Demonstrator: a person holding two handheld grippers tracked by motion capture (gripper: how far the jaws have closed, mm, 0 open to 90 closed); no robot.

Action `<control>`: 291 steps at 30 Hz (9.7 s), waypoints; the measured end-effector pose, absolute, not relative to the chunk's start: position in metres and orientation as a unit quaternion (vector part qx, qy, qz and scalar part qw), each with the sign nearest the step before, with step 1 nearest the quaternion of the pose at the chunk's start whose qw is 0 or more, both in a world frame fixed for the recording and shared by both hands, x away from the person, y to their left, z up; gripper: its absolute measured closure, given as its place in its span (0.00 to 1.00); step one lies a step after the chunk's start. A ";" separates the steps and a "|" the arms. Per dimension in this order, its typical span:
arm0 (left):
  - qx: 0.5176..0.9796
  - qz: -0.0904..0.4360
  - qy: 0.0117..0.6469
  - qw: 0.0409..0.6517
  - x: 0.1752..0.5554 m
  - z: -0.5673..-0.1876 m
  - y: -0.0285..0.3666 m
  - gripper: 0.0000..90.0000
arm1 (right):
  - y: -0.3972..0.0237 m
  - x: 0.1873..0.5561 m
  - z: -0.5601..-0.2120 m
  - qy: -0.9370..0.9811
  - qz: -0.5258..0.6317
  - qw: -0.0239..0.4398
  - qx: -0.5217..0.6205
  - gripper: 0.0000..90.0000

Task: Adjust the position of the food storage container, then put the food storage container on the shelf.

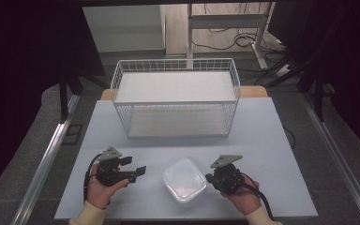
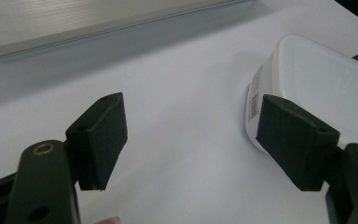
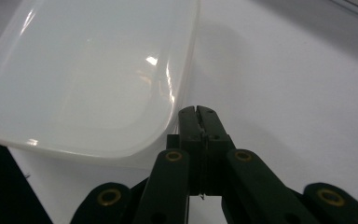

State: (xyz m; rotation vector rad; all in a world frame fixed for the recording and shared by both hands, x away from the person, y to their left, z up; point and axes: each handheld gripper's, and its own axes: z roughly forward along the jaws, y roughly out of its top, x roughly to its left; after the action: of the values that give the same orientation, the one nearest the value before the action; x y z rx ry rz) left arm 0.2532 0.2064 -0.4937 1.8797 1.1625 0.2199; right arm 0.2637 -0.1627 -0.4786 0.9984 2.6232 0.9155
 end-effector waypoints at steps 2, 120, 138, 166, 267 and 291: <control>0.757 0.088 0.471 0.445 0.253 -0.493 0.207 0.26 | -0.161 0.261 -0.479 0.883 0.313 0.087 0.338 1.00; 0.662 -0.176 0.532 0.497 0.233 -0.517 0.172 0.76 | -0.157 0.272 -0.496 0.743 0.437 -0.157 0.481 0.76; 0.674 -0.134 0.504 0.523 0.225 -0.501 0.175 0.87 | -0.166 0.267 -0.484 0.732 0.466 -0.169 0.467 0.89; 0.686 -0.086 0.469 0.549 0.244 -0.453 0.177 0.89 | -0.163 0.279 -0.434 0.753 0.502 -0.099 0.412 0.89; 0.654 -0.132 0.480 0.570 0.466 -0.317 0.191 0.83 | -0.152 0.477 -0.298 0.700 0.529 -0.091 0.471 0.81; 0.656 -0.075 0.486 0.573 0.463 -0.320 0.189 0.40 | -0.149 0.475 -0.299 0.675 0.563 -0.051 0.474 0.41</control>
State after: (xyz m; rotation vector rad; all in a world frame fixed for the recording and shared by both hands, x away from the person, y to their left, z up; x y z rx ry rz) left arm 0.4628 0.1886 -0.3200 1.5383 1.1385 -0.1763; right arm 0.4754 -0.1491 -0.2991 1.5412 2.1924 1.8282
